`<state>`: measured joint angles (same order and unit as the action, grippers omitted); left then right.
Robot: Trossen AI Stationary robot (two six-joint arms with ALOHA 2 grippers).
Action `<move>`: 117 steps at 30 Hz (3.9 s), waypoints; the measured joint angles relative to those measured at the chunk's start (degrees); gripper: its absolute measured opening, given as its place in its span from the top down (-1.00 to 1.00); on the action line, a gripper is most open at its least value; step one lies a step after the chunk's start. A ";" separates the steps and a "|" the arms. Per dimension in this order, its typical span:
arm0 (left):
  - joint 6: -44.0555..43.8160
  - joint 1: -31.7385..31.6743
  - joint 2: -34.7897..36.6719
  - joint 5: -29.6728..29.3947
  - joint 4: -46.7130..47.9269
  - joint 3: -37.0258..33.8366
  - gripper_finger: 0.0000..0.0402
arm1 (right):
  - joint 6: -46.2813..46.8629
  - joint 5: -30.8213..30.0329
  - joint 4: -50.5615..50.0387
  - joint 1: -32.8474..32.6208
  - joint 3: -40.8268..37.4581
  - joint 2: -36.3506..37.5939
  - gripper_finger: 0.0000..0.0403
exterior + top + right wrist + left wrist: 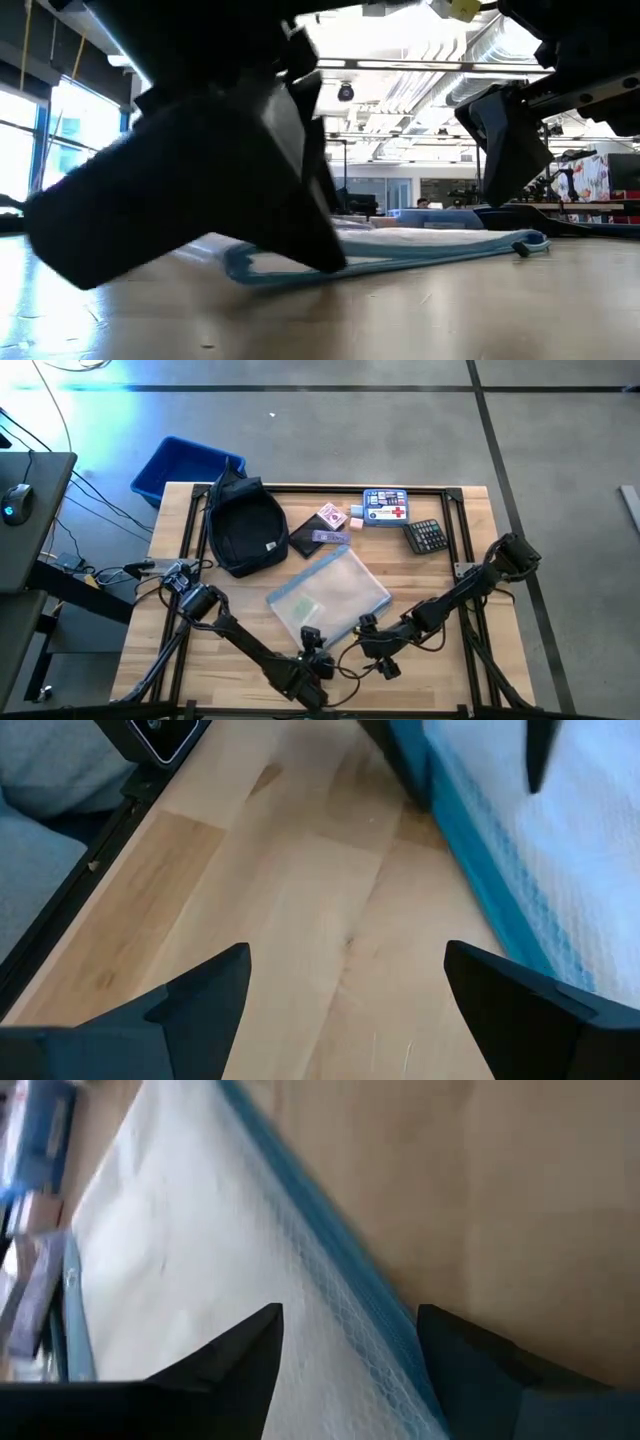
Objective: Unpack backpack
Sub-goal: Remove the transparent zip bag containing the green earphones from the transparent zipper bag
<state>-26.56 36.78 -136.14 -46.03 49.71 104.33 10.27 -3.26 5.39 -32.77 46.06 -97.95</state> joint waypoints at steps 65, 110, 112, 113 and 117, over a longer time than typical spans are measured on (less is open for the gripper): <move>-40.90 -1.86 0.00 -8.47 17.17 9.86 1.00 | 6.64 -19.00 -8.91 -2.25 2.11 -0.04 -0.32; -27.48 -1.47 0.00 -7.11 10.05 9.86 1.00 | -5.71 -13.51 -15.61 7.27 2.11 -3.96 0.99; -29.49 -1.56 0.00 -7.13 11.87 9.88 1.00 | -5.80 -11.00 -16.55 5.29 1.90 -2.33 0.99; -30.87 -1.56 0.00 -7.13 13.06 9.88 1.00 | -5.82 -9.69 -16.69 4.31 1.89 -1.40 1.00; -37.20 -1.63 0.00 -7.16 18.57 9.88 1.00 | -7.38 -6.97 -16.40 -0.05 1.97 3.66 1.00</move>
<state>-63.75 35.16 -136.14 -53.19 68.28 114.21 2.89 -10.23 -11.01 -32.82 48.03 -94.30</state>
